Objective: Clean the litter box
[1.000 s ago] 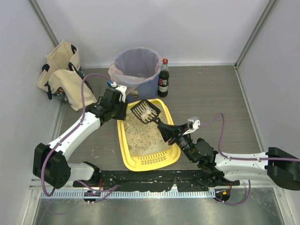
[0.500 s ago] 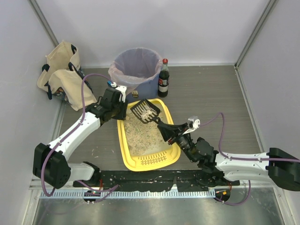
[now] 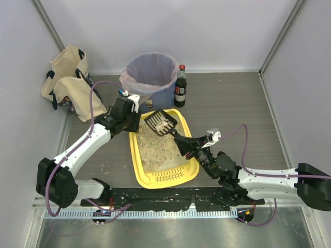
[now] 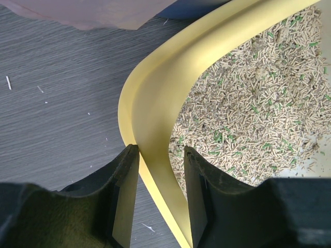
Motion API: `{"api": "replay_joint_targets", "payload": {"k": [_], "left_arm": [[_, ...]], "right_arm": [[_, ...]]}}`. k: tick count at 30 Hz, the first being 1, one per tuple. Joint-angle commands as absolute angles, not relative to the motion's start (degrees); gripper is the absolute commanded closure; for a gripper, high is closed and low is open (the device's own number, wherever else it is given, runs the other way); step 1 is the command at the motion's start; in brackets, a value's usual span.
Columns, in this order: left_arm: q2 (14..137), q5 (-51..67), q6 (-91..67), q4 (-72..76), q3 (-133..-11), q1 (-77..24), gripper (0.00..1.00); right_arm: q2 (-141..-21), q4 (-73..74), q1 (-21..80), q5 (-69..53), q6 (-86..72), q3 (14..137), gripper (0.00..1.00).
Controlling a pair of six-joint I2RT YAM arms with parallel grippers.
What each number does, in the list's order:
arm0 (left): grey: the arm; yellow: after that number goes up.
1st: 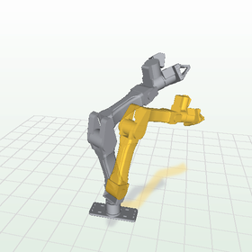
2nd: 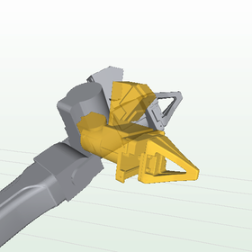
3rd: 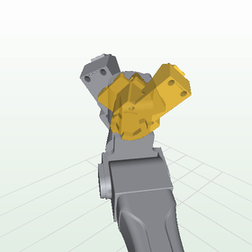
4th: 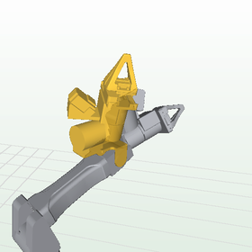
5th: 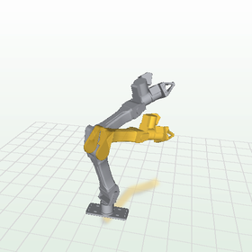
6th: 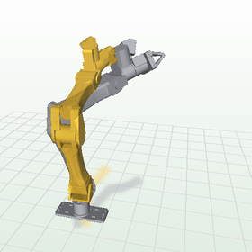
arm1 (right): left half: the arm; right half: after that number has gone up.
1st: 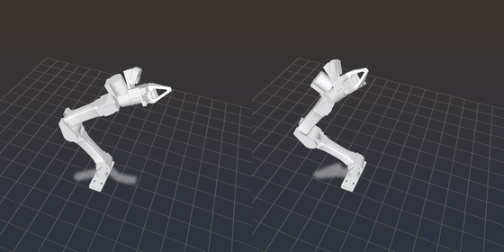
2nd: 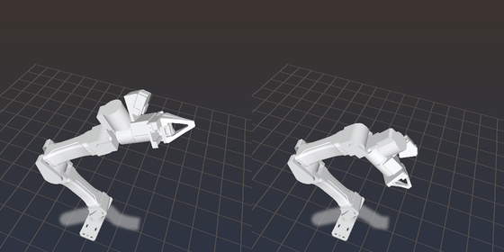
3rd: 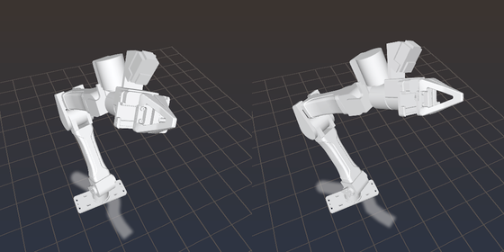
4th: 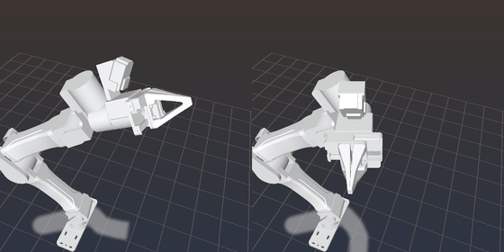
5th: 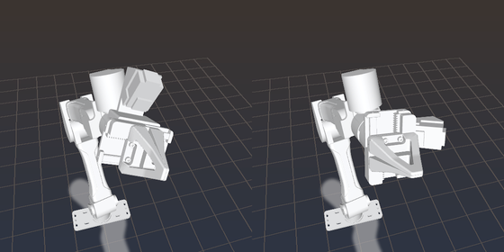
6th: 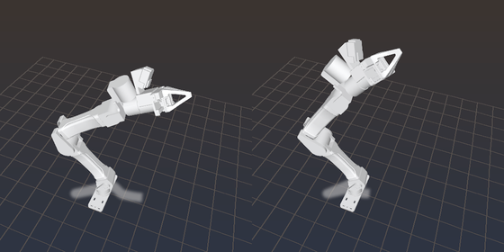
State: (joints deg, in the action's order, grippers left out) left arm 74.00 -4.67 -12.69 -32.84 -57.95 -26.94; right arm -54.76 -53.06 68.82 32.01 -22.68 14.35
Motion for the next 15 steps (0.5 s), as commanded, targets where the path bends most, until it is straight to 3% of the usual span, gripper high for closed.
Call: {"api": "replay_joint_targets", "payload": {"k": [1, 4, 7, 10, 13, 15], "left_arm": [[71.7, -3.3, -12.3, -30.1, -59.1, -27.2, 0.57], [71.3, -3.3, -12.3, -29.6, -58.8, -27.2, 0.57], [71.3, -3.3, -12.3, -29.6, -58.9, -27.2, 0.57], [71.4, -3.2, -12.4, -29.9, -59.0, -27.2, 0.57], [71.2, -3.4, -12.2, -29.7, -58.9, -27.2, 0.57], [70.9, -3.8, -12.2, -29.5, -58.7, -27.2, 0.56]], "right_arm": [[-52.6, -57.8, 68.6, 31.8, -19.8, 13.0, 0.99], [-49.0, -48.3, 68.6, 38.7, -20.7, 16.8, 0.98], [-50.5, -52.0, 68.4, 29.7, -19.1, 15.3, 0.99], [-50.5, -43.3, 68.4, 35.6, -19.9, 19.6, 0.99], [-49.8, -59.7, 67.6, 30.2, -20.3, 11.8, 0.98], [-50.3, -50.0, 67.7, 31.6, -20.0, 17.4, 0.99]]}}
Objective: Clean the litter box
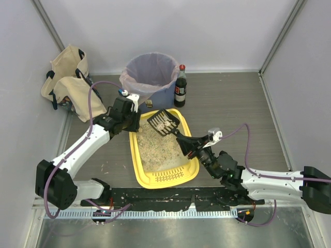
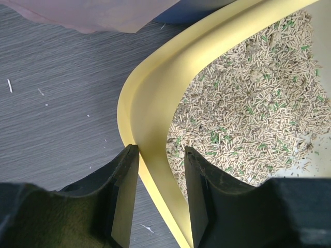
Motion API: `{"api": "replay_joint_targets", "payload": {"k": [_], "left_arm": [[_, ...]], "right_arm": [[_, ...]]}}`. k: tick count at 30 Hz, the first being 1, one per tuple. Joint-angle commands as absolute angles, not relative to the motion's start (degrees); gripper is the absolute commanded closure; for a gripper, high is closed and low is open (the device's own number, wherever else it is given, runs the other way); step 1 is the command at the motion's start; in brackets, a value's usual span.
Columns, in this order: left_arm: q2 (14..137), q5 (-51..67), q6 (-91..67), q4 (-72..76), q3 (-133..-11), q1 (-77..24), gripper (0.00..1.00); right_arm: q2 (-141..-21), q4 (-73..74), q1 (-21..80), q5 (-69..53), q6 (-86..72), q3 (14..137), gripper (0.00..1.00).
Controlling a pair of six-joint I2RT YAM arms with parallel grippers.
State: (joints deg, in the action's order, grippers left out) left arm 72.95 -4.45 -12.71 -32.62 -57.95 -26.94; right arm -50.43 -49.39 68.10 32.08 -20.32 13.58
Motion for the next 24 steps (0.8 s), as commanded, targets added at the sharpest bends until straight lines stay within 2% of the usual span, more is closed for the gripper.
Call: {"api": "replay_joint_targets", "payload": {"k": [1, 2, 4, 5, 6, 8, 13, 20, 24], "left_arm": [[70.9, -3.8, -12.2, -29.6, -58.8, -27.3, 0.56], [70.9, -3.3, -12.3, -29.6, -58.8, -27.2, 0.56], [70.8, -3.3, -12.3, -29.6, -58.8, -27.2, 0.56], [70.7, -3.4, -12.3, -29.6, -58.8, -27.2, 0.56], [70.6, -3.6, -12.2, -29.5, -58.7, -27.2, 0.56], [70.5, -3.6, -12.2, -29.4, -58.7, -27.2, 0.55], [69.3, -3.4, -12.0, -28.9, -58.4, -27.2, 0.48], [65.7, -0.3, -11.9, -26.3, -57.0, -27.2, 0.21], [63.4, -0.3, -11.7, -25.1, -56.0, -27.2, 0.12]], "right_arm": [[-49.8, -41.8, 67.7, 34.3, -20.6, 18.9, 0.99], [-48.9, -42.3, 67.6, 36.1, -22.0, 17.0, 0.99], [-48.1, -56.9, 67.4, 31.5, -21.7, 11.8, 0.98], [-48.3, -57.2, 67.4, 30.0, -21.9, 12.5, 0.99], [-48.6, -46.9, 67.4, 29.3, -22.1, 14.7, 0.99], [-49.7, -40.5, 67.5, 29.6, -22.1, 18.4, 0.98], [-42.3, -42.9, 67.4, 31.6, -20.6, 13.4, 0.99], [-33.3, -33.4, 67.4, 30.0, -18.6, 14.1, 0.99], [-32.7, -26.1, 67.4, 26.2, -14.5, 16.8, 0.99]]}}
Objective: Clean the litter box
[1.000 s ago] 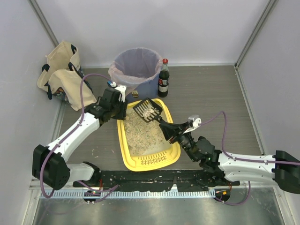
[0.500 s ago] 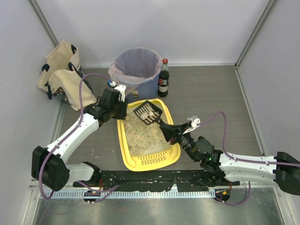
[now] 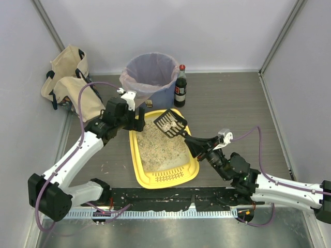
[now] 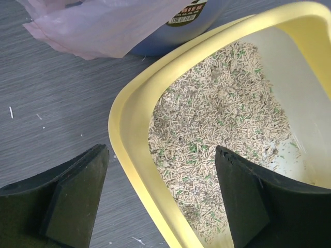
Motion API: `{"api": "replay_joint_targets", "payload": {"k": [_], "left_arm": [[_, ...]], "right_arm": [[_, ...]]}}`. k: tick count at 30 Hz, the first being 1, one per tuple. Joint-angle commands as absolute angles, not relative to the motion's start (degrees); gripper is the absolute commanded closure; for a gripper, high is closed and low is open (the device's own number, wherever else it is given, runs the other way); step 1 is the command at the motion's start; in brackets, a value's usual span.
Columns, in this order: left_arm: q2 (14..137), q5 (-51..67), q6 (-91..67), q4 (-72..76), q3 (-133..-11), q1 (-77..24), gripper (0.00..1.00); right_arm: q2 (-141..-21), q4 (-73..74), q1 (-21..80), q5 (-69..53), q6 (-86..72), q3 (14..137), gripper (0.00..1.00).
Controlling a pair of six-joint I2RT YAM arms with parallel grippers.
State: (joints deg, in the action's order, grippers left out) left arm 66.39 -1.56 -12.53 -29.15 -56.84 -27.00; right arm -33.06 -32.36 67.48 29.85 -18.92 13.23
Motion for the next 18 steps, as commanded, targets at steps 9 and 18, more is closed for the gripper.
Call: {"api": "replay_joint_targets", "payload": {"k": [9, 18], "left_arm": [[53.5, 0.4, -12.8, -18.4, -51.7, -27.2, 0.00], [51.9, -2.0, -15.5, -20.0, -53.0, -21.1, 0.00]], "right_arm": [[-35.2, -19.3, 67.4, 19.2, -5.6, 22.9, 0.99], [-43.0, -16.0, 65.2, 19.7, -6.9, 31.5, 0.99]]}}
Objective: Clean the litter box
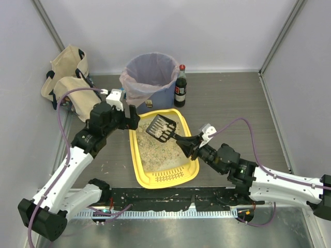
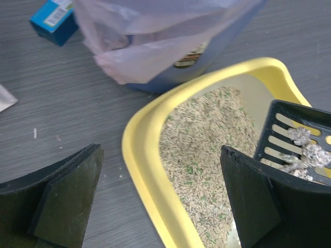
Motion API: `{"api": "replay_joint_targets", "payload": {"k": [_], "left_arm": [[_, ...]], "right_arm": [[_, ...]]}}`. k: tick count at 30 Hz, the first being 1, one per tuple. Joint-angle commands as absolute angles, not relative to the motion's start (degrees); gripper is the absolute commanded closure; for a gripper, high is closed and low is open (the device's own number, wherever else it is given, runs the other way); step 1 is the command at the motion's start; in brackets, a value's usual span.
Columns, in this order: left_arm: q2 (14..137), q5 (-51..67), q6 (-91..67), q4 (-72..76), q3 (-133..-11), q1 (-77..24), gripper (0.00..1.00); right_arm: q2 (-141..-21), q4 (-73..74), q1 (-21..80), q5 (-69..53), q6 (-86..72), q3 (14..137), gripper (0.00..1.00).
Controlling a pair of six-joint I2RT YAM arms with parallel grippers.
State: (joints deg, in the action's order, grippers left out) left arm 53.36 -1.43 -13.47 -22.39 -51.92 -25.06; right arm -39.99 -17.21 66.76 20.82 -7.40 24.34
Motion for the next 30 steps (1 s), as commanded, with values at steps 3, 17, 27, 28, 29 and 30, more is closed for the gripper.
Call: {"api": "replay_joint_targets", "payload": {"k": [3, 17, 27, 28, 29, 30], "left_arm": [[51.9, 1.6, -17.8, -19.9, -53.5, -17.0, 0.00], [50.4, -6.0, -16.0, -21.6, -53.5, -17.0, 0.00], [50.5, -7.3, -14.9, -21.8, -53.2, -18.6, 0.00], [51.1, -7.3, -14.9, -22.0, -53.2, -18.6, 0.00], [51.3, -7.2, -14.9, -22.0, -53.3, -18.9, 0.00], [51.7, -6.9, -14.9, -22.1, -53.3, -19.1, 0.00]], "right_arm": [[-44.1, -14.8, 64.0, 16.6, -7.1, 35.4, 0.98], [-52.2, -6.4, 52.0, 6.9, -8.3, 54.5, 0.99], [-64.3, -2.6, 39.7, 0.7, -2.0, 70.7, 0.99], [-65.2, -2.5, 39.3, 0.8, -0.6, 73.0, 0.99], [-66.1, -1.3, 38.9, 0.7, 0.2, 74.3, 0.99], [-68.4, -0.5, 38.7, 1.2, 2.6, 75.7, 0.99]]}}
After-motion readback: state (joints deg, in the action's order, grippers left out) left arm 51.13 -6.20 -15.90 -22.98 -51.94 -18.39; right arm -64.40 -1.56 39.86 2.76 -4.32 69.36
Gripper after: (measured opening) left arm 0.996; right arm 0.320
